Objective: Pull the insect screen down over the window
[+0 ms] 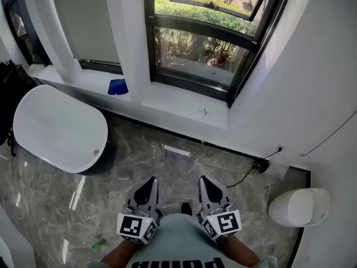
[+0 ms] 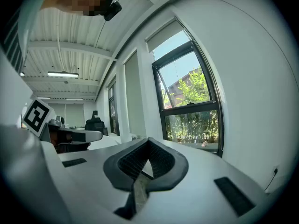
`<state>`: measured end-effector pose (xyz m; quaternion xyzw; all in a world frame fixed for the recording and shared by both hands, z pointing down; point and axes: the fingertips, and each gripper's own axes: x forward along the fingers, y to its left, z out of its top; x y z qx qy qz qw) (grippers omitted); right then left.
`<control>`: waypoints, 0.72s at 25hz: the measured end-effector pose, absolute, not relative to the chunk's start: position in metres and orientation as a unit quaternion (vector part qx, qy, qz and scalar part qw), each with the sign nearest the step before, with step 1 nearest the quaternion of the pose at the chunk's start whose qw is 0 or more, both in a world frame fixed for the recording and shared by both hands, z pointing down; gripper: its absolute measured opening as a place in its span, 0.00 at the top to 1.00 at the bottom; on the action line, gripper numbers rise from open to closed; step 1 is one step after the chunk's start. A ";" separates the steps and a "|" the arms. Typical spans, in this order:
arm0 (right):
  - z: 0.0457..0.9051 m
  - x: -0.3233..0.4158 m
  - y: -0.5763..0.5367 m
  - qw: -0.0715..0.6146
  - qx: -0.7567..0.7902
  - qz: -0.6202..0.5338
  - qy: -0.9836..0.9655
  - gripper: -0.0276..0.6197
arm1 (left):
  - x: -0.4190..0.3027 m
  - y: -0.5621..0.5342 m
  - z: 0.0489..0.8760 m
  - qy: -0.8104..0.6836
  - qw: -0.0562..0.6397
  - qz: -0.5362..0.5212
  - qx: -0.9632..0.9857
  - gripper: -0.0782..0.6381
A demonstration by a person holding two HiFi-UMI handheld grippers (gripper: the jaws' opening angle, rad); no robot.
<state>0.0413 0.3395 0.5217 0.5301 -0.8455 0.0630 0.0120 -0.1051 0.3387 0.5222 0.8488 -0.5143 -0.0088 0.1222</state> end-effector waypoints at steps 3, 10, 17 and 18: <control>0.522 0.043 0.337 0.012 0.529 0.063 -0.846 0.96 | -0.103 0.337 0.524 -0.516 0.123 -0.009 0.847 0.87; 0.522 0.044 0.332 0.011 0.527 0.061 -0.848 0.96 | -0.103 0.333 0.524 -0.520 0.123 -0.008 0.845 0.87; 0.523 0.049 0.326 0.004 0.522 0.071 -0.850 0.96 | -0.097 0.326 0.523 -0.519 0.118 -0.007 0.846 0.87; 0.523 0.049 0.325 0.001 0.521 0.074 -0.850 0.96 | -0.096 0.325 0.522 -0.519 0.118 -0.006 0.847 0.87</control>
